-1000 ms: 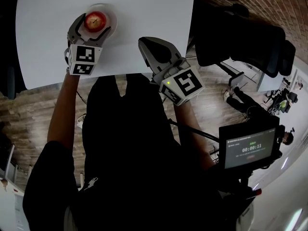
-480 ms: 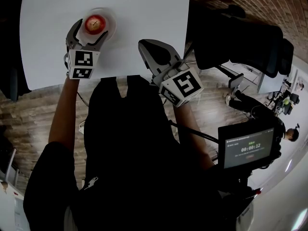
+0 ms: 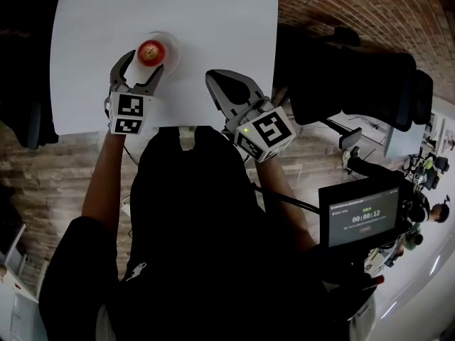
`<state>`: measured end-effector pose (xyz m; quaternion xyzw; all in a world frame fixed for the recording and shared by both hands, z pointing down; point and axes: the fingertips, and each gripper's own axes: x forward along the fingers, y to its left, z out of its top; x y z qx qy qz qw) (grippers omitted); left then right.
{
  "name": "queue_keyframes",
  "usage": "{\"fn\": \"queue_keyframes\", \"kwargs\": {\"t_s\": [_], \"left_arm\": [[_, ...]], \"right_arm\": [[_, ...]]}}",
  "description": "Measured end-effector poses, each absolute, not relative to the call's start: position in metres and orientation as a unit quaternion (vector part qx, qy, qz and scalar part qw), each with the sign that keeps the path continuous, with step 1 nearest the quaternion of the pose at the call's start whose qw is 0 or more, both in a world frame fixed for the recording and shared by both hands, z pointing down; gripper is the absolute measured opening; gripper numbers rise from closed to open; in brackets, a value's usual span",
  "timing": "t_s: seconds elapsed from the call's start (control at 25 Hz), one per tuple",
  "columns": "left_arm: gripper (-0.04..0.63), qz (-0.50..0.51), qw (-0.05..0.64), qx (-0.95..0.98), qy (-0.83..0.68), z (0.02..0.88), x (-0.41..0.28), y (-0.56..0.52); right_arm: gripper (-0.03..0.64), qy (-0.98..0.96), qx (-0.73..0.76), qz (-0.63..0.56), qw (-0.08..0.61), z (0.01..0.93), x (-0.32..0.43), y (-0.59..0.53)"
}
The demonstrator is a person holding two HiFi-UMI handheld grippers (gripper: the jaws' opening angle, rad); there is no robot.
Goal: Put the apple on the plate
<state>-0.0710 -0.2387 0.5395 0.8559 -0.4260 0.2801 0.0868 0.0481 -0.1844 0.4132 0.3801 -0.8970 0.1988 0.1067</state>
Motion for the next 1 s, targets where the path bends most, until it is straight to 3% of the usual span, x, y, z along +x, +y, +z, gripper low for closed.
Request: {"fn": "queue_keyframes", "kwargs": {"t_s": [0.16, 0.48, 1.0], "left_arm": [[0.206, 0.267, 0.079, 0.850, -0.448, 0.520, -0.078, -0.232], [0.055, 0.256, 0.077, 0.835, -0.480, 0.490, -0.088, -0.206], [0.008, 0.233, 0.049, 0.817, -0.525, 0.443, -0.111, -0.163]], "right_arm": [[0.004, -0.908, 0.367, 0.182, 0.093, 0.401, 0.043, -0.186], [0.003, -0.925, 0.334, 0.165, 0.076, 0.388, 0.029, -0.177], [0.003, -0.947, 0.290, 0.130, 0.057, 0.363, 0.009, -0.163]]}}
